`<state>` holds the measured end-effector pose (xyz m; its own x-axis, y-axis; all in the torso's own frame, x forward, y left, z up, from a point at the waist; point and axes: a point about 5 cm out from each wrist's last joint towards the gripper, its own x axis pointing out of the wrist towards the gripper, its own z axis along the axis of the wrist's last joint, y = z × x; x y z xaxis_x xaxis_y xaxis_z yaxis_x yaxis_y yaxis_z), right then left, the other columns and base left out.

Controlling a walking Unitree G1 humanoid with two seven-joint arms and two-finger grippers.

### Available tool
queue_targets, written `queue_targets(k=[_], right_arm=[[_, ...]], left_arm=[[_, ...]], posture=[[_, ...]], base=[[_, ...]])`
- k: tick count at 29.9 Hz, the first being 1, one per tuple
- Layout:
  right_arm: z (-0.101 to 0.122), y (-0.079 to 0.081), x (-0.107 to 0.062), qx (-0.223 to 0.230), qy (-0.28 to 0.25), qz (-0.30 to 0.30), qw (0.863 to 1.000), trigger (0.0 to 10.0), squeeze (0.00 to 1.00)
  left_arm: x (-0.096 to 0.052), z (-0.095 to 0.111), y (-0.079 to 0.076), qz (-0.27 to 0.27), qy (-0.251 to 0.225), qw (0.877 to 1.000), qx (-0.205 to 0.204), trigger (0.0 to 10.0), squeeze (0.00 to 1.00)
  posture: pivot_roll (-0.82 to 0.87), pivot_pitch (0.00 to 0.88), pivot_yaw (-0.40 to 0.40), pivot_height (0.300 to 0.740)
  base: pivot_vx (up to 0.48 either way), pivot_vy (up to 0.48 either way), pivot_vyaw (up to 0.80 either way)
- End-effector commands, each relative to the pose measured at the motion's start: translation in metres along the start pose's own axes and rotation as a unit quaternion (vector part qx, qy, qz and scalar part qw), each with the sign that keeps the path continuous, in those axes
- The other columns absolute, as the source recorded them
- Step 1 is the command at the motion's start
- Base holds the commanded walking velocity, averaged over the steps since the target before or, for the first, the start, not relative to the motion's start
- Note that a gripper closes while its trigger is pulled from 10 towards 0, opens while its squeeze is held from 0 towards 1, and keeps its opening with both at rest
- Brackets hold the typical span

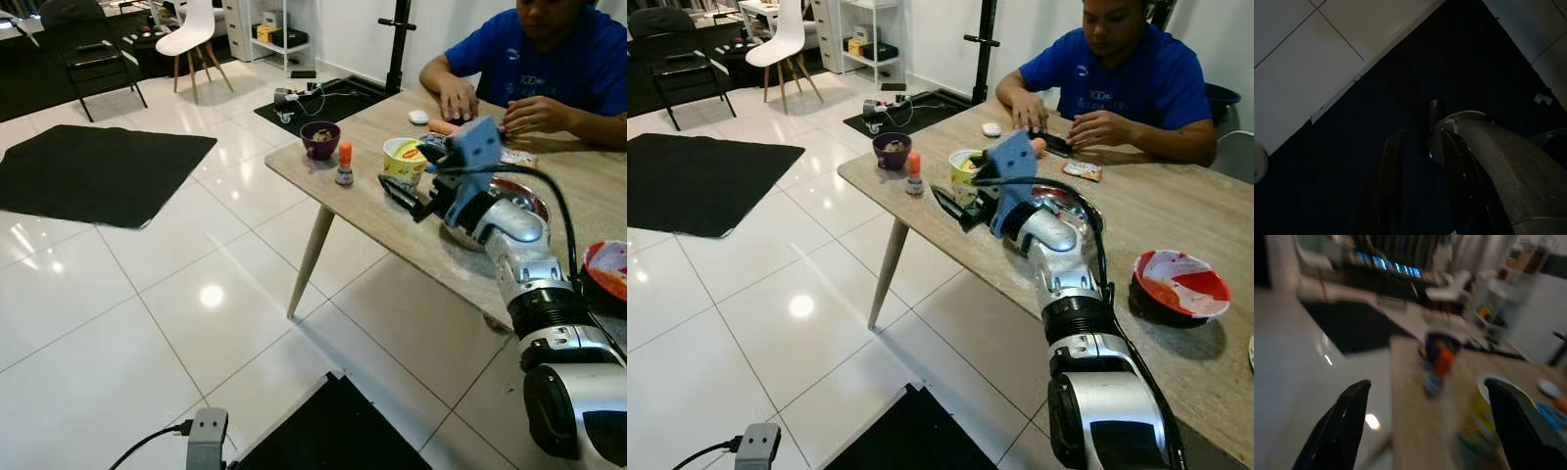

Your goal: Restocking fridge

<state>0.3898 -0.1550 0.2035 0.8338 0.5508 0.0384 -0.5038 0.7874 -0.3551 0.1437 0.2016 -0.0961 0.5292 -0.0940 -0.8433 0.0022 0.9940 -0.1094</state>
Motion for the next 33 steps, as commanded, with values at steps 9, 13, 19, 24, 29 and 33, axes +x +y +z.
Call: queue_targets(k=[9,13,19,24,29,33], right_arm=[[-0.015,-0.004,0.01,-0.067,0.098,-0.077,0.99,10.0,0.0],[-0.019,0.003,0.015,-0.075,0.124,-0.068,0.987,10.0,0.0],[-0.02,0.002,0.019,-0.087,0.155,-0.075,0.981,10.0,0.0],[-0.012,-0.004,0.021,-0.088,0.147,-0.086,0.981,10.0,0.0],[-0.005,-0.007,0.023,-0.087,0.139,-0.088,0.983,10.0,0.0],[-0.008,-0.005,0.023,-0.087,0.144,-0.086,0.982,10.0,0.0]], left_arm=[[-0.001,0.0,0.003,0.001,0.0,1.0,0.007,10.0,0.0],[-0.001,0.0,0.002,0.002,-0.003,1.0,0.003,10.0,0.0],[-0.001,0.003,0.002,0.001,-0.025,1.0,0.011,10.0,0.0],[0.002,0.029,-0.001,-0.005,-0.084,0.995,0.049,10.0,0.0],[0.0,0.075,0.002,-0.013,-0.171,0.982,0.082,10.0,0.0],[-0.021,0.148,0.013,-0.073,-0.325,0.935,0.122,10.0,0.0]], posture=[[0.02,0.0,-0.002,0.74],[0.03,0.0,-0.012,0.74],[0.03,0.0,-0.025,0.74],[0.01,0.022,-0.021,0.74],[-0.01,0.123,-0.026,0.74],[-0.01,0.157,-0.026,0.74]], base=[[0.0,0.0,0.0],[0.0,0.0,0.0],[0.0,0.0,0.0],[0.0,0.0,0.0],[0.0,0.0,0.0],[0.0,0.0,0.0]])
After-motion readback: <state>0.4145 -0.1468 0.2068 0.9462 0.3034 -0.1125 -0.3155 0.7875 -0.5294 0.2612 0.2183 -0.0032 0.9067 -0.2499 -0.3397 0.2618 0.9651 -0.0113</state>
